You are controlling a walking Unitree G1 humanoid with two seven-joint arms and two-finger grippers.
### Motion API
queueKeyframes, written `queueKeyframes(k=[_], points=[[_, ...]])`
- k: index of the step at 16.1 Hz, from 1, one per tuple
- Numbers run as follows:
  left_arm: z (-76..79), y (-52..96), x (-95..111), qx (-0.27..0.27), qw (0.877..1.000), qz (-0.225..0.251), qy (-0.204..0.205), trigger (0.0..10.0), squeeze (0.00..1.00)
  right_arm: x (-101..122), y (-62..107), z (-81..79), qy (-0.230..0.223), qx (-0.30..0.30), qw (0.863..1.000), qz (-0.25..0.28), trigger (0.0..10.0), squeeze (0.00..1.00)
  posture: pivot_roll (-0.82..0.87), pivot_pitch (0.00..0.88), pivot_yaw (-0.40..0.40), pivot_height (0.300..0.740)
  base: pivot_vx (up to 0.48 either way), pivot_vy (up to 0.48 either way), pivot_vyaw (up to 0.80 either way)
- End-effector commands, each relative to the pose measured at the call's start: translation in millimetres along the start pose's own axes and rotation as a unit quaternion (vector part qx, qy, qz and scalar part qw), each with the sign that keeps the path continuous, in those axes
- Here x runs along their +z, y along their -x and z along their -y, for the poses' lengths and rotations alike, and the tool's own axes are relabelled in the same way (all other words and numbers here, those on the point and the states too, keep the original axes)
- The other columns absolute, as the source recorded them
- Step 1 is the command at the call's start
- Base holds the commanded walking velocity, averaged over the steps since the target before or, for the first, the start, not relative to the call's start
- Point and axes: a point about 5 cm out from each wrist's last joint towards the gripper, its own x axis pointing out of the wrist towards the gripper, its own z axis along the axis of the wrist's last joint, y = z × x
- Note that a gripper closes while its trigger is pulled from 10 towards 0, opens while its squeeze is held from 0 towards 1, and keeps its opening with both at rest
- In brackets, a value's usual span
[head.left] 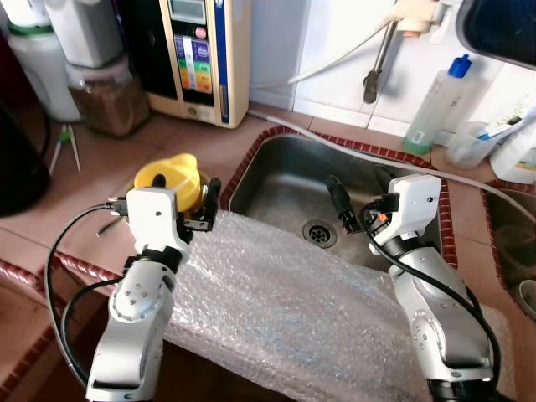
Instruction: Kitchen organization
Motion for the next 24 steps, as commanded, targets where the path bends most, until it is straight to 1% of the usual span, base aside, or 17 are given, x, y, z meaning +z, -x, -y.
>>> queueKeyframes(k=[1, 3, 5, 6, 8, 11, 13, 14, 16, 18, 21, 24], points=[[-3.8, 1.2, -0.7, 0.011, 1.0, -0.002, 0.001, 10.0, 0.0, -0.6, 0.2, -2.3, 0.001, 0.003, 1.0, -0.002, 10.0, 0.0, -0.01, 0.087, -0.031, 0.74, 0.0, 0.0, 0.0], [-4.8, 1.5, -0.9, 0.017, 1.0, -0.005, -0.004, 10.0, 0.0, -1.0, 0.2, -3.0, -0.001, 0.005, 1.0, -0.003, 10.0, 0.0, -0.01, 0.098, -0.036, 0.74, 0.0, 0.0, 0.0], [-9.0, 1.0, 0.0, 0.032, 0.999, -0.003, -0.017, 10.0, 0.0, -1.0, -0.2, -3.7, -0.004, 0.008, 1.0, -0.003, 10.0, 0.0, -0.01, 0.1, -0.035, 0.74, 0.0, 0.0, 0.0], [-12.0, 1.3, -0.2, 0.043, 0.999, -0.004, -0.016, 10.0, 0.0, -0.7, -0.5, -4.8, -0.007, 0.011, 1.0, -0.002, 10.0, 0.0, -0.01, 0.097, -0.034, 0.74, 0.0, 0.0, 0.0], [-13.7, 2.2, -0.6, 0.052, 0.998, -0.006, -0.026, 10.0, 0.0, 0.5, -1.3, -6.7, -0.011, 0.016, 1.0, 0.001, 10.0, 0.0, -0.01, 0.098, -0.033, 0.74, 0.0, 0.0, 0.0], [-19.4, 3.1, 13.6, 0.071, 0.994, 0.036, -0.078, 10.0, 0.0, 4.4, -1.3, -10.5, -0.022, 0.031, 0.999, 0.008, 10.0, 0.0, -0.01, 0.098, -0.031, 0.74, 0.0, 0.0, 0.0], [-25.5, 7.2, 9.1, 0.086, 0.994, 0.018, -0.069, 10.0, 0.0, 5.1, -0.8, -14.6, -0.025, 0.046, 0.999, 0.009, 10.0, 0.0, 0.0, 0.098, -0.033, 0.74, 0.0, 0.0, 0.0], [-27.0, 9.7, 5.9, 0.089, 0.994, 0.011, -0.067, 10.0, 0.0, 4.5, -0.8, -16.7, -0.016, 0.053, 0.998, 0.008, 10.0, 0.0, 0.0, 0.1, -0.032, 0.74, 0.0, 0.0, 0.8], [-25.7, 10.0, 4.3, 0.09, 0.994, 0.007, -0.063, 10.0, 0.0, 4.4, -1.2, -16.3, -0.019, 0.049, 0.999, 0.008, 10.0, 0.0, 0.0, 0.1, -0.034, 0.74, 0.0, 0.0, 0.71], [-19.2, 7.8, 3.9, 0.077, 0.995, 0.009, -0.055, 10.0, 0.0, 3.3, -1.8, -12.9, -0.021, 0.039, 0.999, 0.006, 10.0, 0.0, -0.01, 0.103, -0.038, 0.74, 0.0, 0.0, 0.0], [-14.1, 8.1, 0.8, 0.065, 0.997, 0.005, -0.046, 10.0, 0.0, 2.9, -2.4, -12.0, -0.017, 0.04, 0.999, 0.004, 10.0, 0.0, -0.06, 0.097, -0.049, 0.74, 0.0, 0.0, 0.0], [-13.1, 5.5, -4.0, 0.054, 0.998, -0.005, -0.039, 10.0, 0.0, 3.9, -3.7, -13.3, -0.016, 0.039, 0.999, 0.007, 10.0, 0.0, -0.06, 0.094, -0.037, 0.74, 0.0, 0.0, 0.0]])
